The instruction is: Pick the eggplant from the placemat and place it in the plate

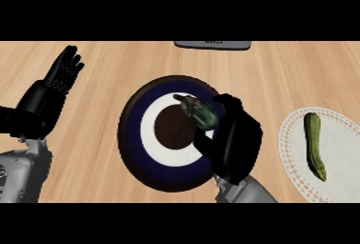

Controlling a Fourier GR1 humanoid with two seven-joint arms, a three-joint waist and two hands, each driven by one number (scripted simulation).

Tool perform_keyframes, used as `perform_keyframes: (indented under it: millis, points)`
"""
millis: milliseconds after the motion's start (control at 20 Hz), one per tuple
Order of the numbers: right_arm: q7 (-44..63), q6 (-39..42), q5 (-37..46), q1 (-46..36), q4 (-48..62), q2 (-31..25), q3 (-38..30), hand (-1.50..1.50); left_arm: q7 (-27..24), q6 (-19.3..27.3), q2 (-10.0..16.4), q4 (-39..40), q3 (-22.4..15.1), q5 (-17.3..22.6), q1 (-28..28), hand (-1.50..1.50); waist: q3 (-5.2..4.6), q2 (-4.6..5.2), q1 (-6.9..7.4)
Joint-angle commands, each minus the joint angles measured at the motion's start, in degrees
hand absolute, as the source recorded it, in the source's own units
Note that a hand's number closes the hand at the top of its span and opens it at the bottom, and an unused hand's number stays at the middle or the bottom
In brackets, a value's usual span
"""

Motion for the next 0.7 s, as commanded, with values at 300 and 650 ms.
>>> perform_keyframes:
  millis: [300,650]
  points:
    - [5.46,-20.68,-11.01,-13.91,14.63,0.82,-6.03,-1.50,0.03,0.83,-1.90,1.38,-1.30,-0.86,-1.16,0.00,0.06,0.20,1.13]
    - [3.77,-35.01,-9.72,-15.04,13.84,0.82,-8.47,-1.50,-0.93,0.59,-1.46,1.26,-1.06,-1.32,-0.73,0.00,0.07,-0.28,0.47]
